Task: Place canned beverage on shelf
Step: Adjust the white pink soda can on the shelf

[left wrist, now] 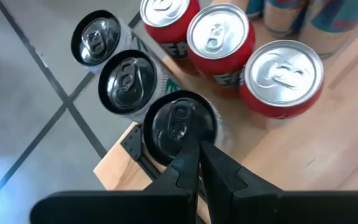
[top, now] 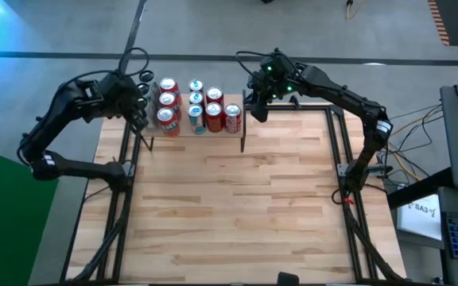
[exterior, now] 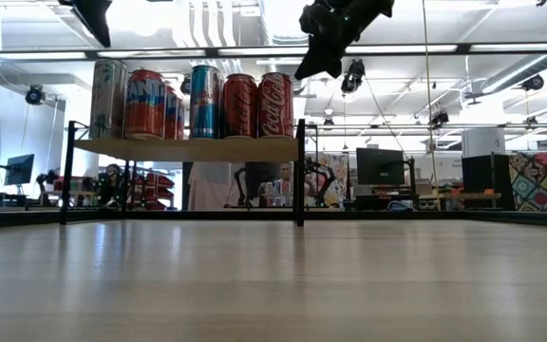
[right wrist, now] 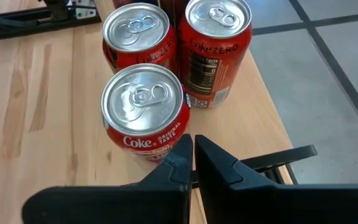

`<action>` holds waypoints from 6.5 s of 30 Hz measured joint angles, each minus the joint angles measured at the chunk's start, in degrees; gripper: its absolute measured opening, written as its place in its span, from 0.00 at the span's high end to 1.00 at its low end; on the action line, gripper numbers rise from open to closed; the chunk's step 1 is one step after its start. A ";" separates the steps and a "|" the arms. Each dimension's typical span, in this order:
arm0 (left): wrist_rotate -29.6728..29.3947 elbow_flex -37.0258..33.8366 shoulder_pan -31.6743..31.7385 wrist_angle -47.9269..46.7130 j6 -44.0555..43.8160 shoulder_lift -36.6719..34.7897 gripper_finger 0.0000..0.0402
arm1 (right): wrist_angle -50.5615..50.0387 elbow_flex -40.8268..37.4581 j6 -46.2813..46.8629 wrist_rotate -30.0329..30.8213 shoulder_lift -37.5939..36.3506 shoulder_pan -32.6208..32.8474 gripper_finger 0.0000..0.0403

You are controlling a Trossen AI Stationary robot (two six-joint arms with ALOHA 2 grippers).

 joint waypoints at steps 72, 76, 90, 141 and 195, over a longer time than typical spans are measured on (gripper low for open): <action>-0.07 3.06 3.56 -1.84 3.13 5.37 1.00 | -1.15 0.02 1.05 0.02 -0.65 1.64 0.98; -0.14 2.99 3.56 -1.79 3.47 5.37 1.00 | -1.13 0.02 1.05 0.02 -0.65 1.63 0.98; -0.48 2.93 4.24 -1.68 3.21 5.37 1.00 | -1.20 0.02 1.22 0.02 -0.65 1.64 0.98; 3.57 1.53 4.24 -1.62 0.46 5.92 1.00 | -1.44 0.04 1.60 0.00 -0.80 2.25 0.98; 4.13 1.53 4.24 -1.64 1.27 5.35 1.00 | -1.24 0.04 1.19 0.02 -0.85 2.25 0.98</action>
